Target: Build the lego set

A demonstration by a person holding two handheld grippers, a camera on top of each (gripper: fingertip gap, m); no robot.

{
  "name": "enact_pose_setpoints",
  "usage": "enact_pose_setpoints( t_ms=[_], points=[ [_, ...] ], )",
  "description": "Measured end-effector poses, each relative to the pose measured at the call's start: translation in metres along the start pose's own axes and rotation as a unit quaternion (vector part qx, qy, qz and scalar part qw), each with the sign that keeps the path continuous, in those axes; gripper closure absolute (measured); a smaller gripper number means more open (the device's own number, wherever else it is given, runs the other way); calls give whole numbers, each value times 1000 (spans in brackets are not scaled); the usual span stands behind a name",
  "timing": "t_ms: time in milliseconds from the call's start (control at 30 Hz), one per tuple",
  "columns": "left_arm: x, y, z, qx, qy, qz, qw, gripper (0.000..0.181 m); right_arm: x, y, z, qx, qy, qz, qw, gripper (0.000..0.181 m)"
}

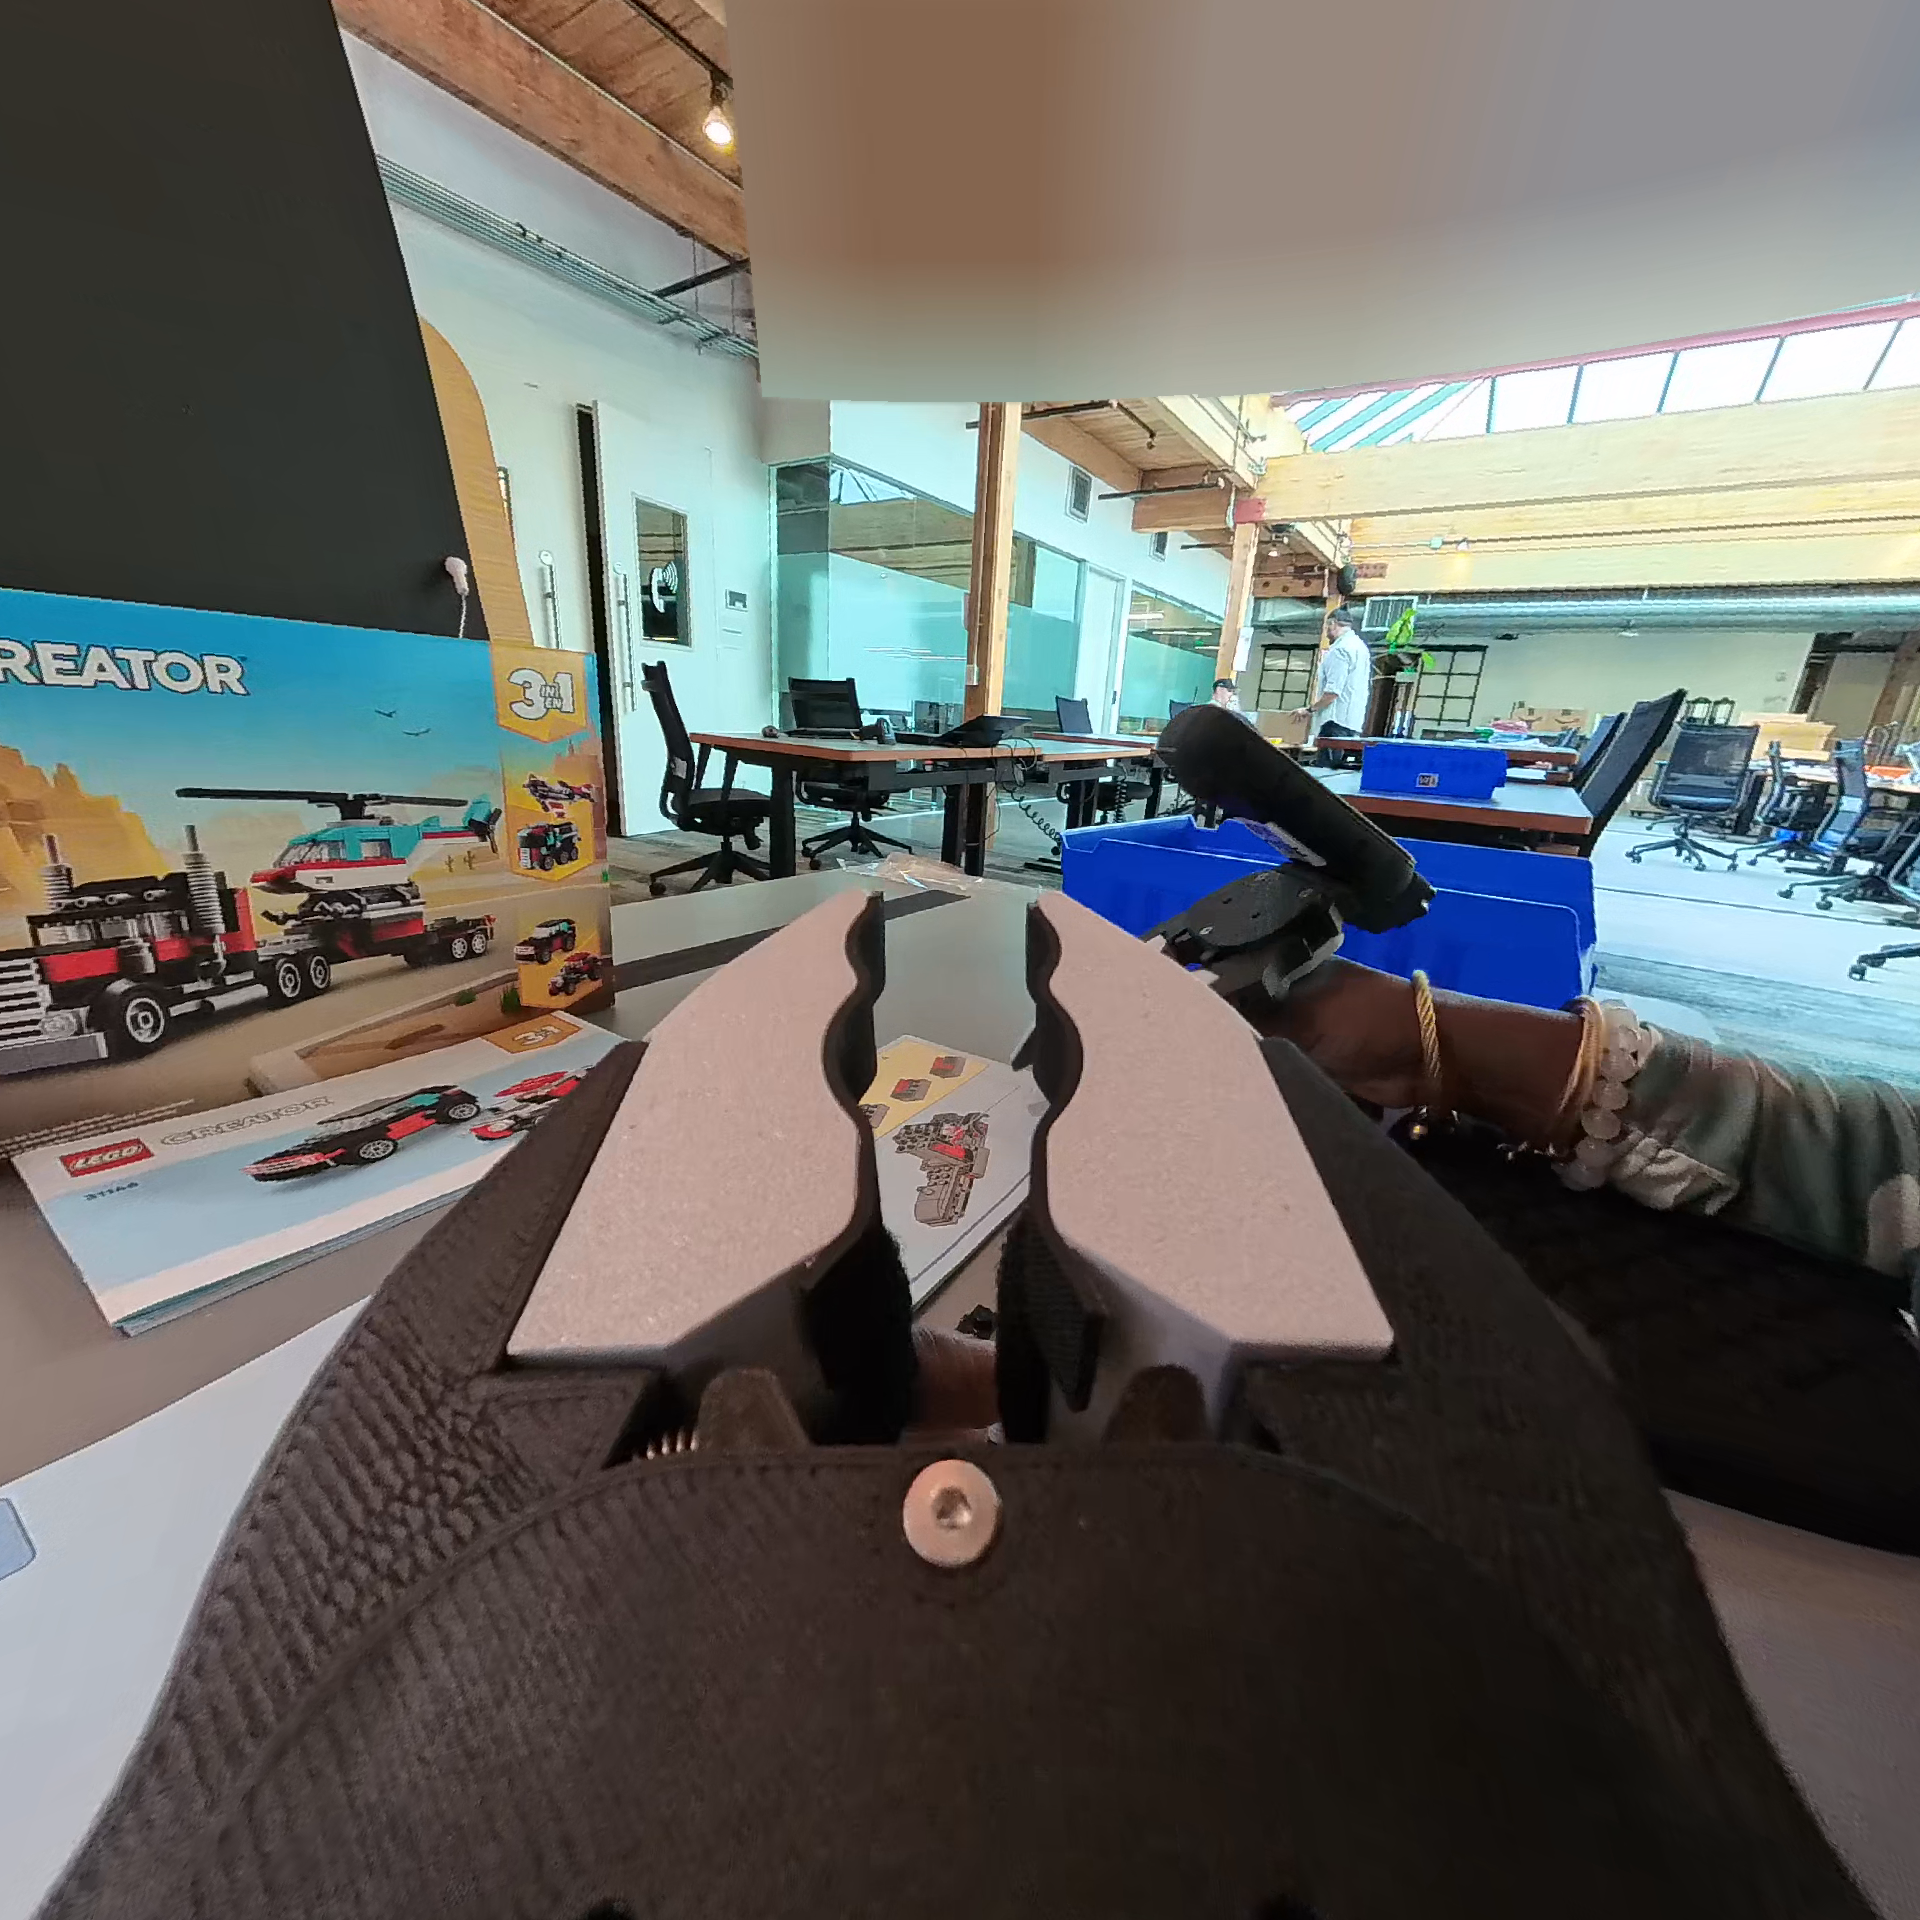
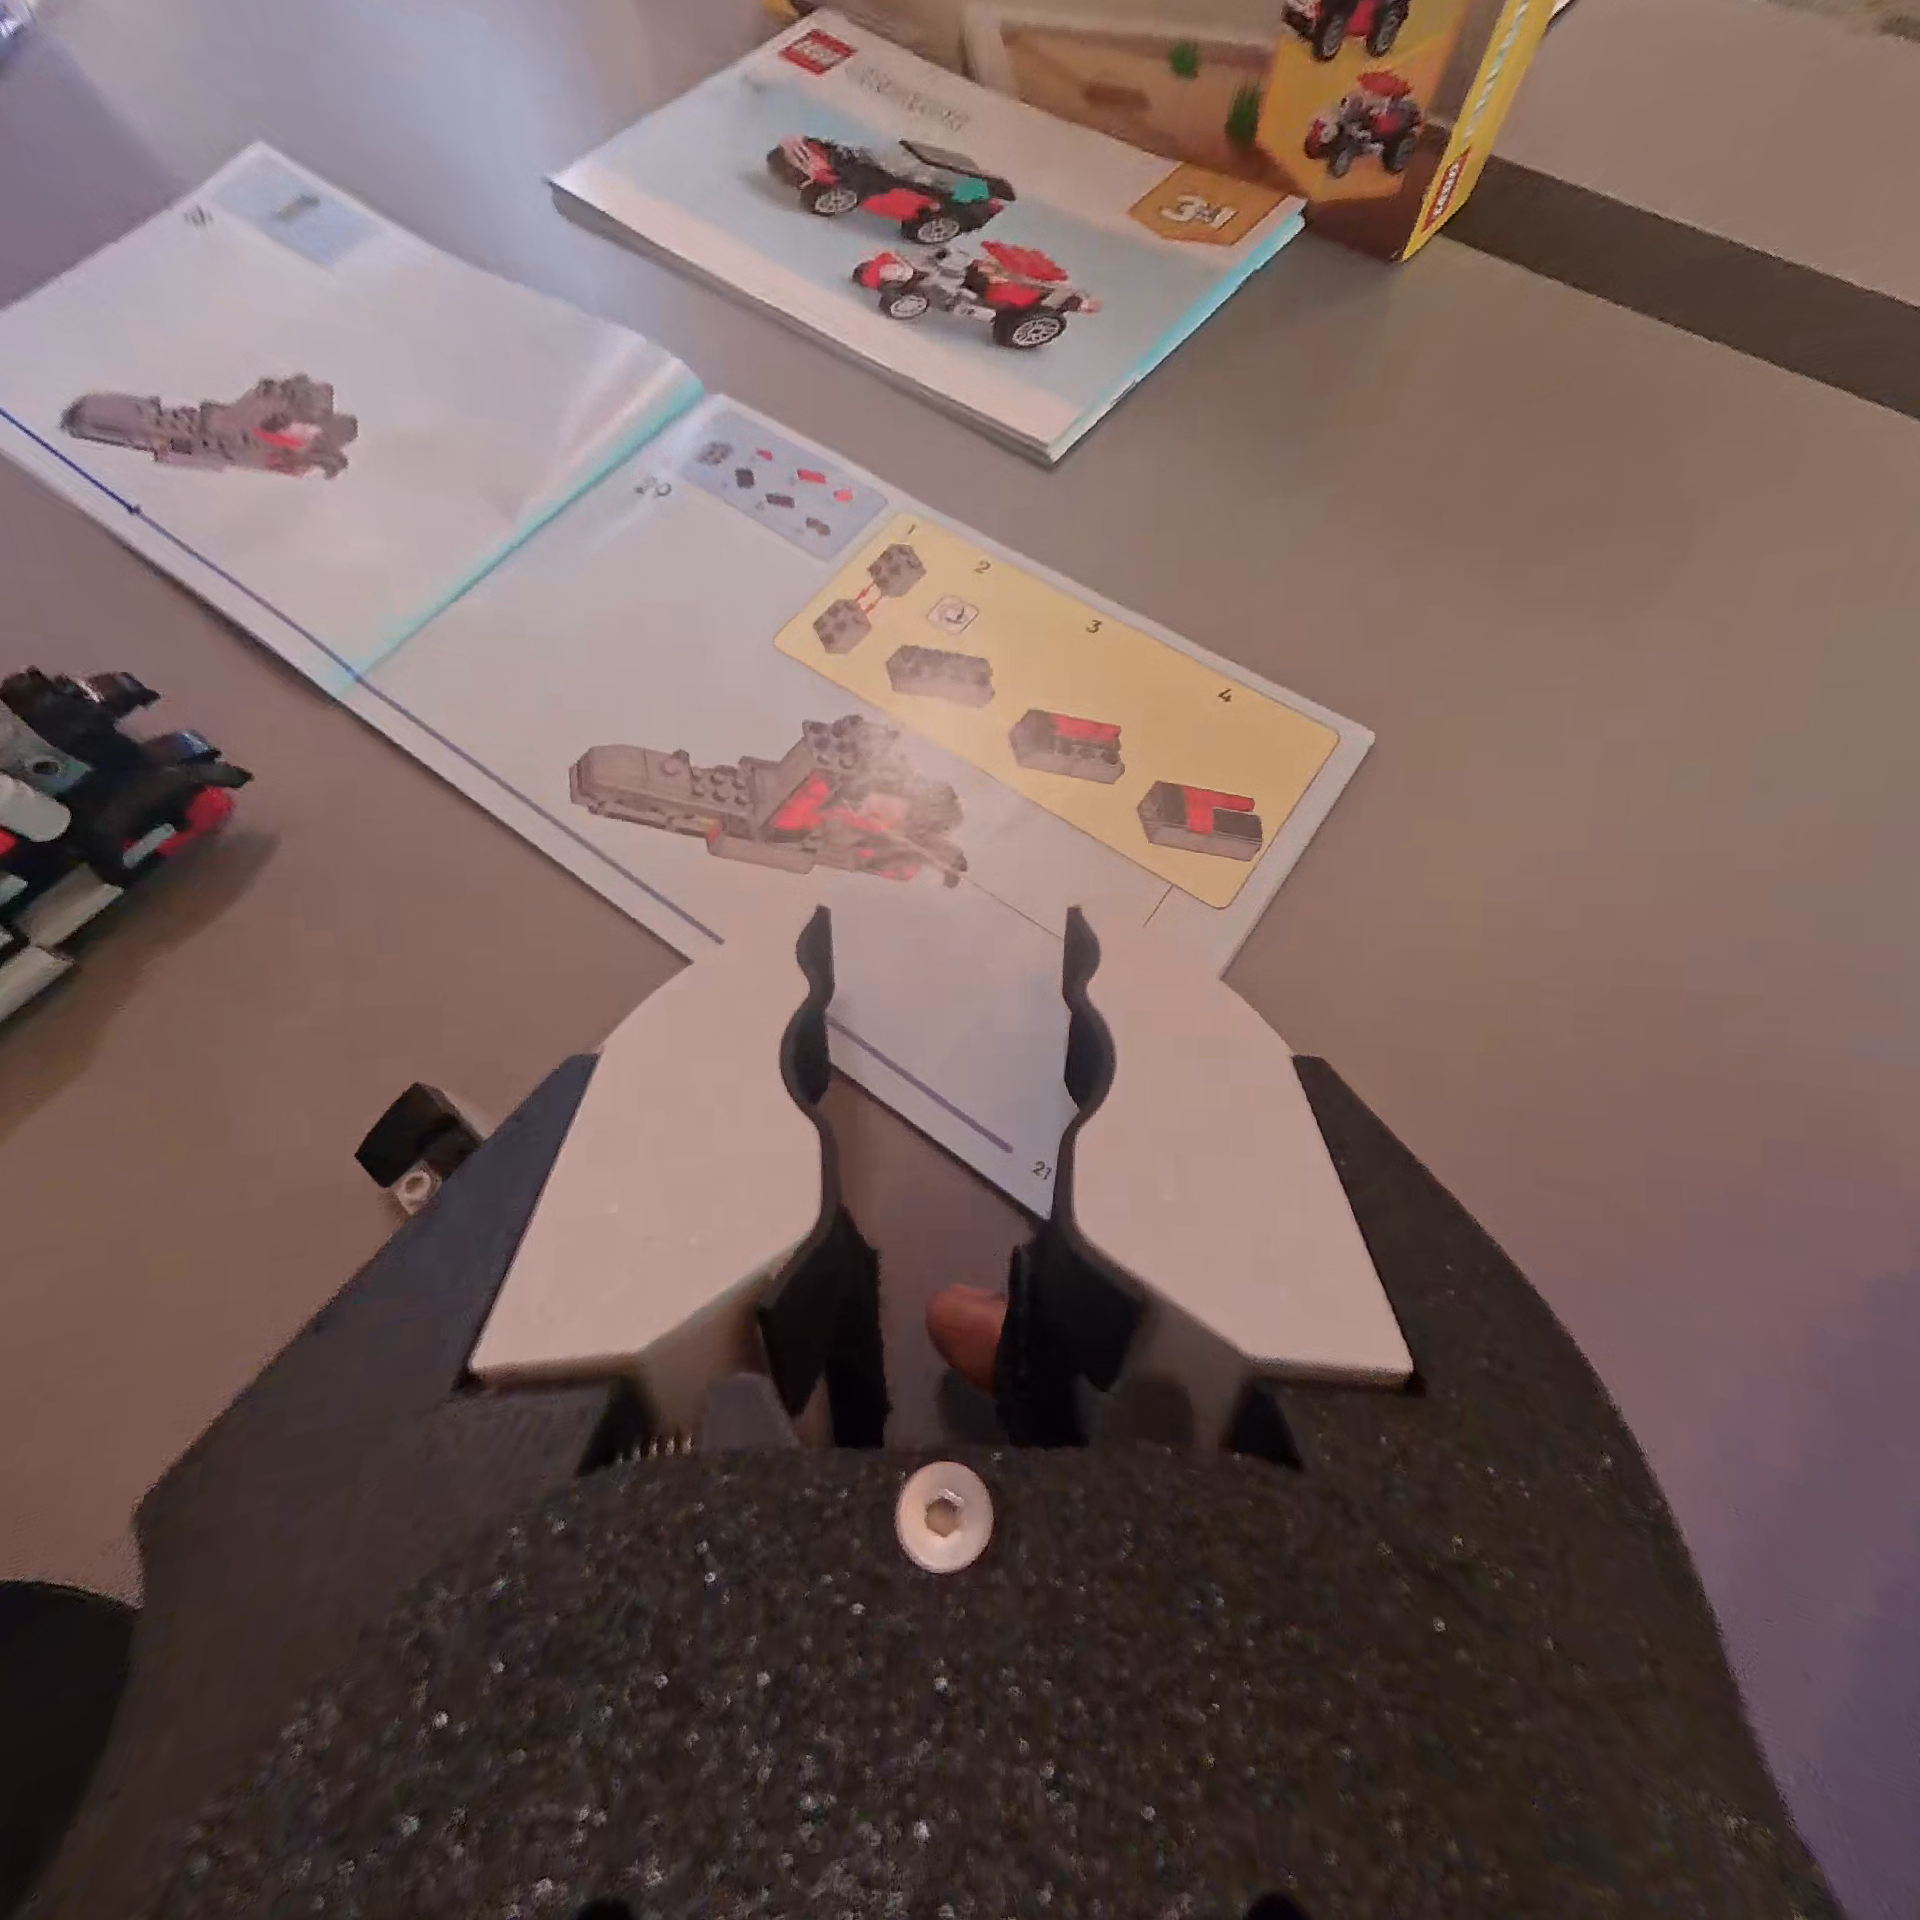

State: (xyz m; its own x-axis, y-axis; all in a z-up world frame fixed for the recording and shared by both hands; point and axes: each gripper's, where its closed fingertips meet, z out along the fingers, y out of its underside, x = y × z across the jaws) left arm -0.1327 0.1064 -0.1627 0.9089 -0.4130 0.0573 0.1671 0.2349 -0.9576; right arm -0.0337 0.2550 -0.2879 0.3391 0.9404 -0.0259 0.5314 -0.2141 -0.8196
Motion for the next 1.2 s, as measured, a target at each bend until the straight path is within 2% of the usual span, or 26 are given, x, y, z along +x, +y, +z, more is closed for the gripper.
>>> enact_pose_setpoints(
  t_ms=[100,200,400,600,733,1067,1200],
  points=[
    [0,0,0,0,1,4,1000,155,-2,-5,-2,18,-2,-23,1000,158],
    [1,0,0,1,2,4,1000,155,-1,-13,-8,51,1,-30,998,162],
    [2,-1,0,2,3,1,1000,156,-6,-24,-13,96,-6,-58,994,153],
    [-1,-2,-1,3,-1,-17,1000,156,-14,-16,-4,61,-5,-107,992,143],
    [-3,-4,-2,9,-5,-26,1000,157,-16,-11,0,38,-1,-134,990,143],
    [-4,-3,-1,6,-3,-34,999,157,-15,-14,-1,49,0,-133,990,151],
    [-5,-4,-2,12,-6,-32,999,156,-36,-36,-25,93,-15,-134,986,152]
  ],
)
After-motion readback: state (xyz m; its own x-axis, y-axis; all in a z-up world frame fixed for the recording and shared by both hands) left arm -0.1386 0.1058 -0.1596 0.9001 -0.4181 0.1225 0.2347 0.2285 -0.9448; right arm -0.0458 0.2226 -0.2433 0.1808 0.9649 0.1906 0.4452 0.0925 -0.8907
